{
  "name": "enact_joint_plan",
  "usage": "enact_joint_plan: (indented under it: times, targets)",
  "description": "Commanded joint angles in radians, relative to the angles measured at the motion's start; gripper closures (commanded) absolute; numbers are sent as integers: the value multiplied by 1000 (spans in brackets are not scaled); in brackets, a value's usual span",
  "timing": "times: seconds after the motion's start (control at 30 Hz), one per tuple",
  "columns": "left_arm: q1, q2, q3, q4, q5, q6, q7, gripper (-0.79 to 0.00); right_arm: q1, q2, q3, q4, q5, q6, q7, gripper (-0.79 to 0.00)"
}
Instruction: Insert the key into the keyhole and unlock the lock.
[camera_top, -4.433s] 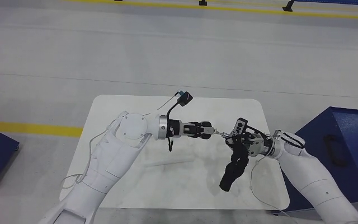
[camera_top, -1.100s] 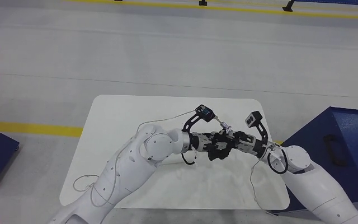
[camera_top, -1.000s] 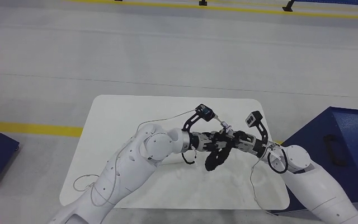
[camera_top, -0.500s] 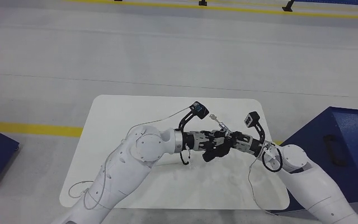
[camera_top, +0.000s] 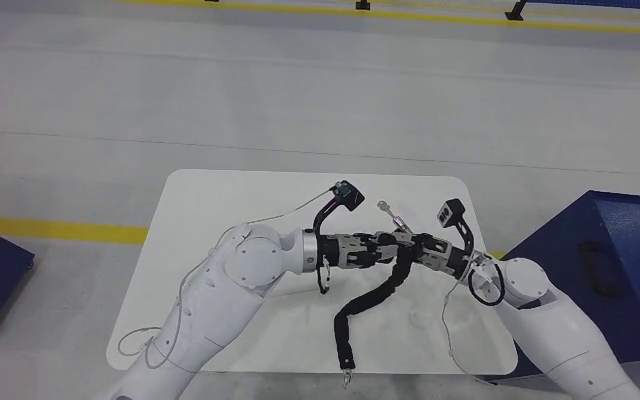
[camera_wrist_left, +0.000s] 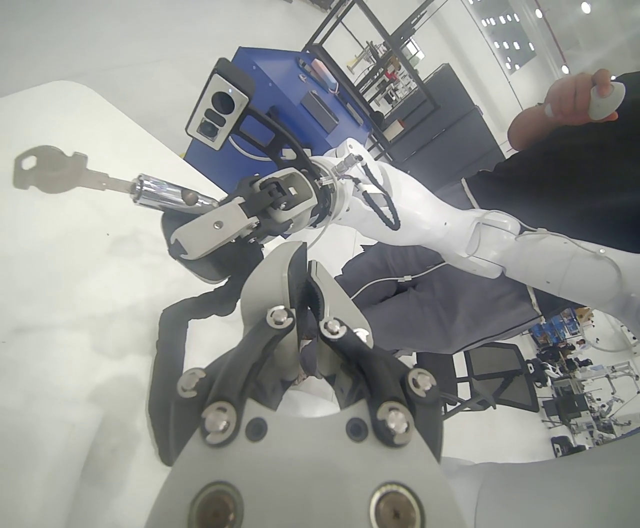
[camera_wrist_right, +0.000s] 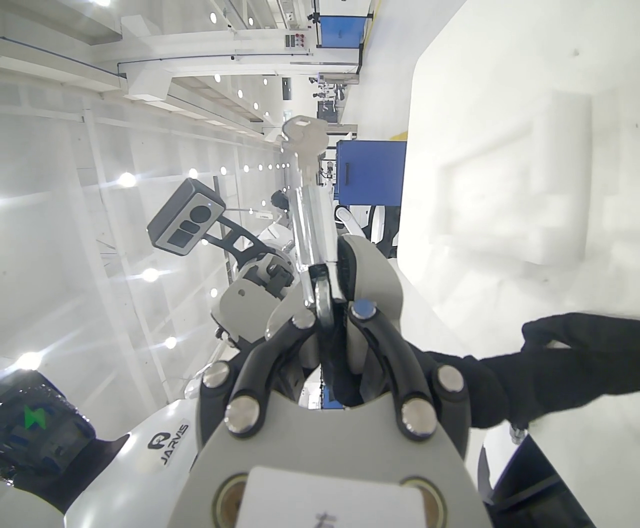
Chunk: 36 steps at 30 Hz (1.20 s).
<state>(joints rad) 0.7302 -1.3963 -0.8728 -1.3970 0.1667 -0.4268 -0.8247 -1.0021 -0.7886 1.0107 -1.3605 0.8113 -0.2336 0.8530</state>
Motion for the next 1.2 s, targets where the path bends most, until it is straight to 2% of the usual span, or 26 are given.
enact_joint_plan:
  times: [0.0,0.03,0.23,0.3,0.4,0.5,0.63,0.67,0.7,0.97,1.17]
  targets:
    - [10,5,-19,-17,19,-10,26,0,-2,1,13,2,-8,13,20,0]
    - [15,7,-26,-23,26,-11,39,-767,-3,2,16,1,-16,22,28,0]
    - [23,9,-38,-34,34,-14,58,-785,-14,17,26,-21,-165,181,118,0]
    - [23,9,-38,-34,34,-14,58,-785,-20,24,9,-32,-282,243,160,0]
    - [23,9,-38,-34,34,-14,58,-785,-27,28,-14,-34,-380,314,208,0]
    - [23,9,-38,-34,34,-14,58,-785,-28,25,-40,-26,-452,343,214,0]
    - [23,9,-38,-34,34,-14,58,-785,-18,12,-72,1,-503,352,164,0]
    - [23,9,-38,-34,34,-14,58,-785,-15,7,-81,7,-513,355,148,-329]
    - [23,9,-38,-34,34,-14,58,-785,-9,2,-89,17,-520,355,131,-785]
    - [23,9,-38,-34,34,-14,58,-785,7,-6,-67,51,-513,331,127,-785]
    - [23,9,-38,-34,34,-14,58,-785,-23,9,57,63,-430,251,22,-785]
